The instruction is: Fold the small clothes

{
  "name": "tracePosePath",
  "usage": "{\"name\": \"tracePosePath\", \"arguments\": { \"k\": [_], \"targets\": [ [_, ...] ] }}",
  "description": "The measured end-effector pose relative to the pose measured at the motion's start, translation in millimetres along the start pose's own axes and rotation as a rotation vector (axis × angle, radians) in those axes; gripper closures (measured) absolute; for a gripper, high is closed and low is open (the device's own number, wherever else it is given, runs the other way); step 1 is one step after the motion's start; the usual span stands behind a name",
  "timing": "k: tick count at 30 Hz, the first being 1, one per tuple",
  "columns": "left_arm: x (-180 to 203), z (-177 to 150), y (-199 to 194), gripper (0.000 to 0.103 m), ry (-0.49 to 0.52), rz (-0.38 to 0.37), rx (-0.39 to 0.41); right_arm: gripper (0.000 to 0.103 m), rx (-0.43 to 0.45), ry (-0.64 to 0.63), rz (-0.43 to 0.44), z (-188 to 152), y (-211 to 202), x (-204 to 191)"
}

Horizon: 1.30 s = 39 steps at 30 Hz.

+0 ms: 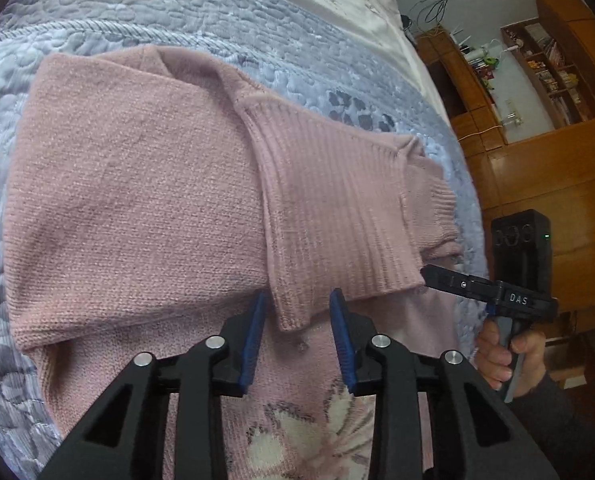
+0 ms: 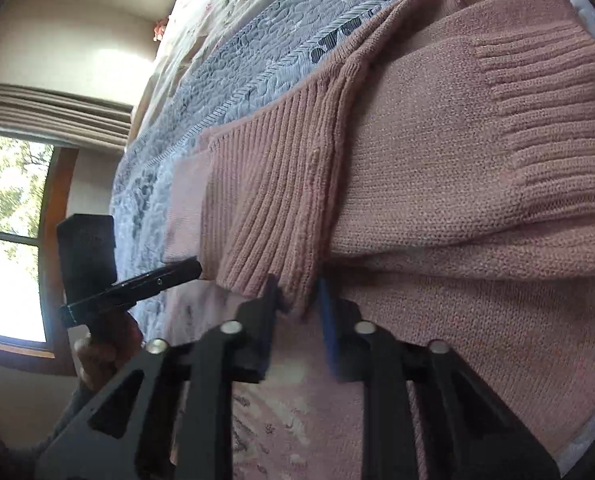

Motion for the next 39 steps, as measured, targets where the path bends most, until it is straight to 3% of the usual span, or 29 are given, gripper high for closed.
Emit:
{"name": "tracePosePath", "arguments": {
  "k": [2, 4, 6, 10, 12, 13, 15, 16, 17, 18, 19, 20, 21, 22, 23, 27, 31, 34, 39],
  "targets": [
    [-11, -5, 11, 0.095, -0.038, 0.057, -0.036, 0.094, 0.003, -0.081, -0.125, -2, 6, 5],
    [-15, -8, 12, 0.095, -0.056, 0.063, -0.035, 0.093, 0.002, -0.121, -0.154, -5, 6, 4],
    [-11, -8, 2, 0.095, -0.057, 0.042, -0.019, 0.087, 0.011, -0.126, -0.127, -8, -4, -5],
    [22, -6, -41, 0.093, -0.01, -0.094, 0.096, 0.08, 0.128, -0.164, -0.048, -1, -33, -30],
    [39, -1, -45, 0.084, 0.017, -0.178, 0.129, 0.079, 0.1, -0.14, -0.004, 1, -20, -33],
    [42, 1, -36, 0.081, 0.012, -0.182, 0.11, 0.079, 0.07, -0.116, -0.01, 0, -9, -27],
    [33, 4, -8, 0.081, -0.006, -0.094, 0.058, 0.089, 0.046, -0.115, -0.105, 0, 11, -7],
    [20, 3, 6, 0.082, -0.029, -0.015, 0.022, 0.102, 0.046, -0.093, -0.109, -1, 14, 1],
    [9, -1, 18, 0.084, -0.068, 0.015, -0.02, 0.101, 0.048, -0.051, -0.08, -3, 10, 4],
    [6, -5, 20, 0.084, -0.104, -0.013, -0.035, 0.093, 0.054, -0.013, -0.04, -6, 1, 4],
    [6, -10, 14, 0.077, -0.113, -0.025, -0.03, 0.083, 0.071, -0.003, -0.005, -10, -13, 0],
    [8, -15, 2, 0.058, -0.104, -0.021, -0.013, 0.065, 0.095, -0.008, 0.014, -15, -29, -4],
    [11, -23, -14, 0.049, -0.093, -0.021, 0.016, 0.062, 0.113, -0.012, 0.029, -24, -46, -7],
    [12, -33, -31, 0.036, -0.09, -0.03, 0.047, 0.062, 0.113, -0.005, 0.049, -35, -60, -8],
    [12, -47, -48, 0.034, -0.099, -0.042, 0.071, 0.06, 0.103, 0.014, 0.071, -50, -73, -7],
    [-2, -125, -109, 0.027, -0.185, -0.064, 0.108, 0.038, 0.075, 0.087, 0.111, -127, -121, 13],
    [-30, -216, -151, 0.025, -0.279, -0.035, 0.087, 0.033, 0.025, 0.159, 0.121, -215, -148, 40],
    [-54, -267, -162, 0.025, -0.351, 0.011, 0.035, 0.033, -0.054, 0.217, 0.115, -270, -153, 61],
    [-64, -309, -145, 0.025, -0.43, -0.049, -0.052, 0.036, -0.085, 0.329, 0.15, -310, -148, 79]
  ]
}}
Point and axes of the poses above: each gripper's, at about its wrist camera, not at the fingertips, and y roughly the way its jaws point, x to its right, z to its top, the point moved 8 cm from there along y, roughly the way its jaws point
